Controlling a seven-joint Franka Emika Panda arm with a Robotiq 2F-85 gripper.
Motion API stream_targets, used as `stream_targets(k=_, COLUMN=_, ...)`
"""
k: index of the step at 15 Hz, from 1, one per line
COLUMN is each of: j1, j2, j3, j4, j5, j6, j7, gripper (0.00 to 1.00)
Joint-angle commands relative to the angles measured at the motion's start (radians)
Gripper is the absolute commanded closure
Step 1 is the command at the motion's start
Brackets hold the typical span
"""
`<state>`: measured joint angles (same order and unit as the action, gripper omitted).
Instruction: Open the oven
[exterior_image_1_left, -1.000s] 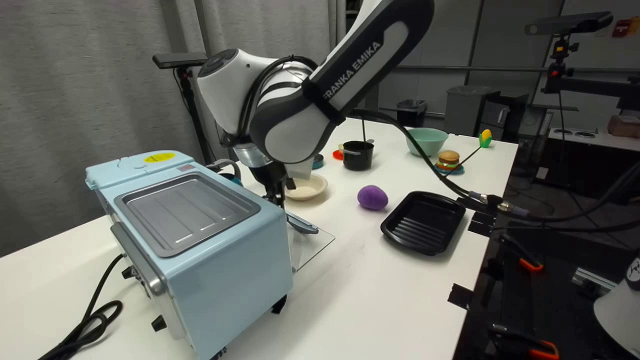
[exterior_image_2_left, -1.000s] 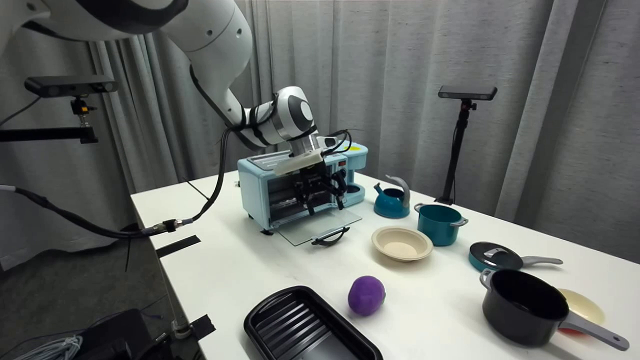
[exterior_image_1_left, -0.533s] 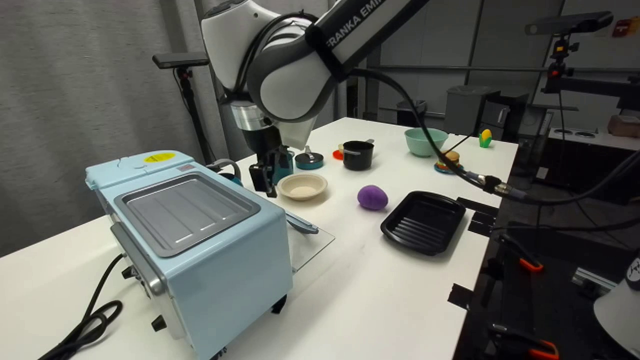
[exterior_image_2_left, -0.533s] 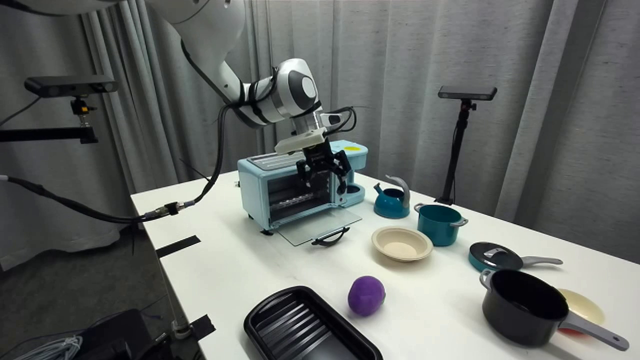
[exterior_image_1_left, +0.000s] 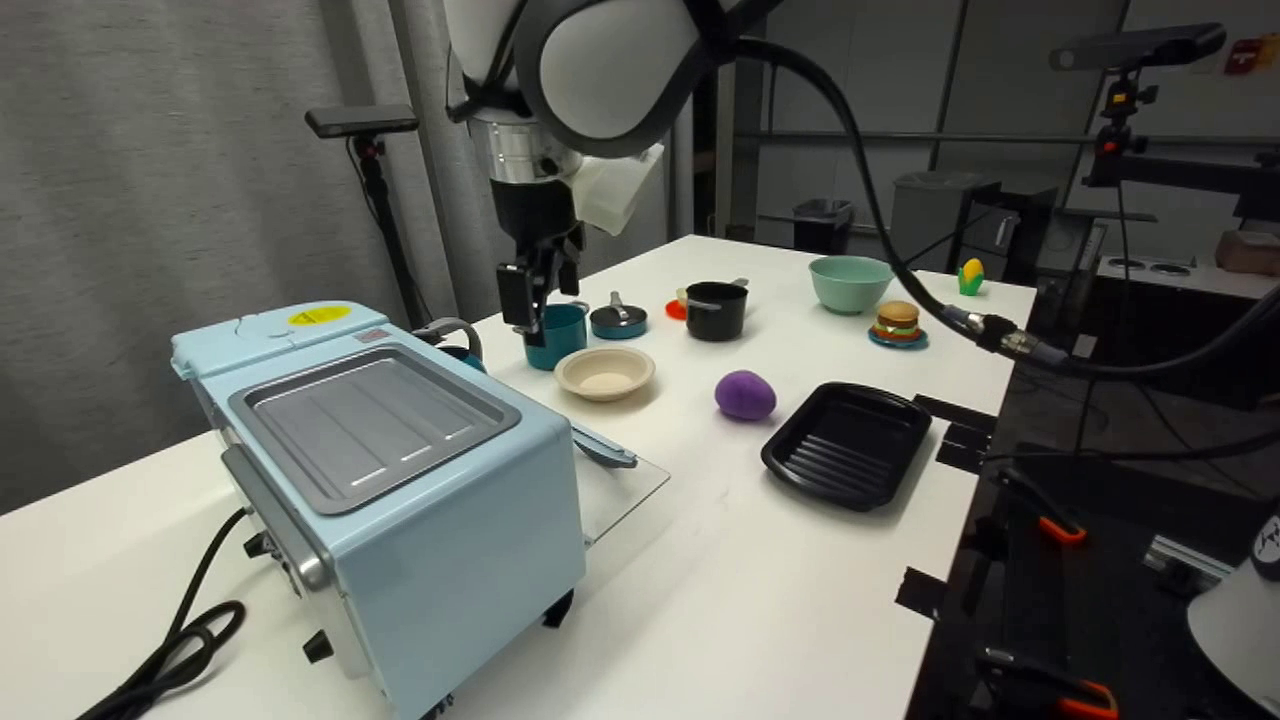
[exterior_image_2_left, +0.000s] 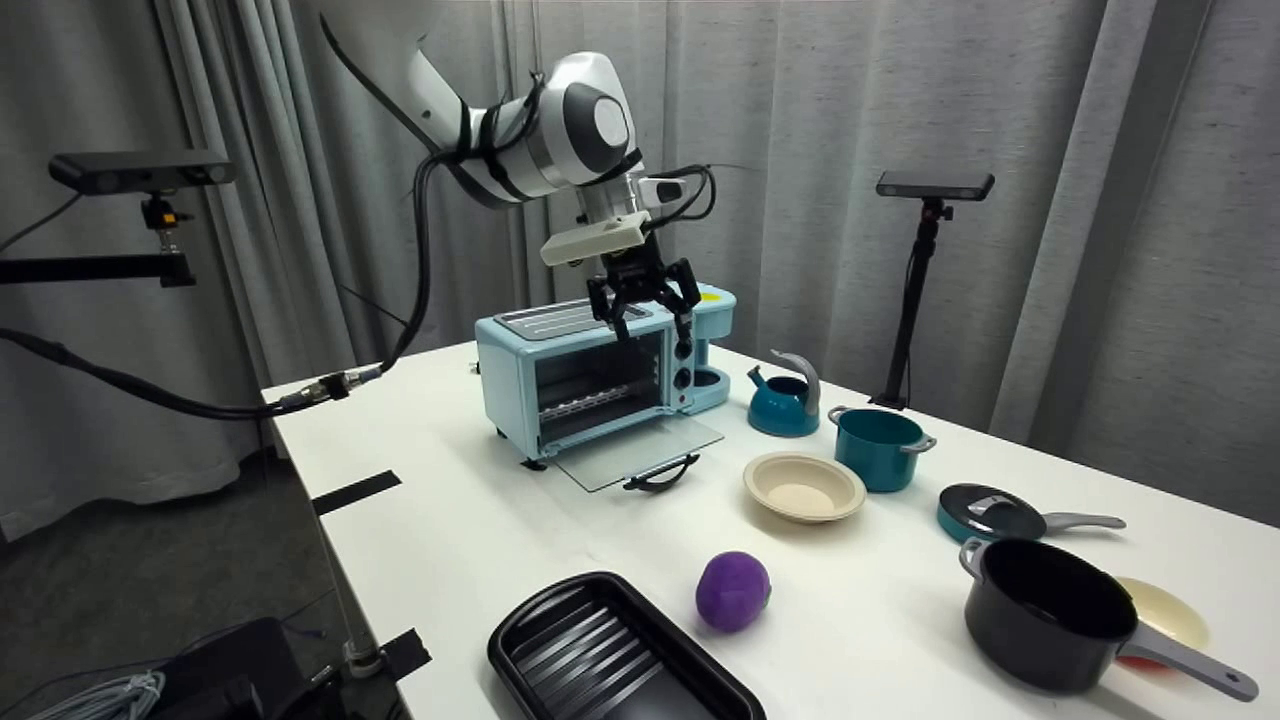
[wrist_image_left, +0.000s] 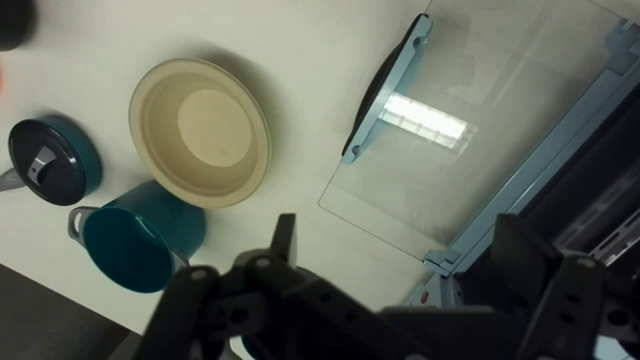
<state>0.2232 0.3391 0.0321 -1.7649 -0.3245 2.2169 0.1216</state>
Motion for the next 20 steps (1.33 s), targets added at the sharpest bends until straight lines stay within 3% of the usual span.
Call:
stream_targets(k=1, j1=-0.040, j2=-0.099, j3=0.025, j4=-0.082, j5=0.056, j6=0.021, j7=-0.047, gripper=0.00)
stream_targets(k=11, j1=-0.082, j2=-0.226, j3=0.022, j4=-0.165, j5=0.095, j6=0.024, j7=-0.084, gripper=0.00)
stream_targets(k=20, j1=-0.079, j2=-0.214, j3=0.021, j4=-0.147, j5=0.062, j6=-0.002, j7=-0.049, gripper=0.00)
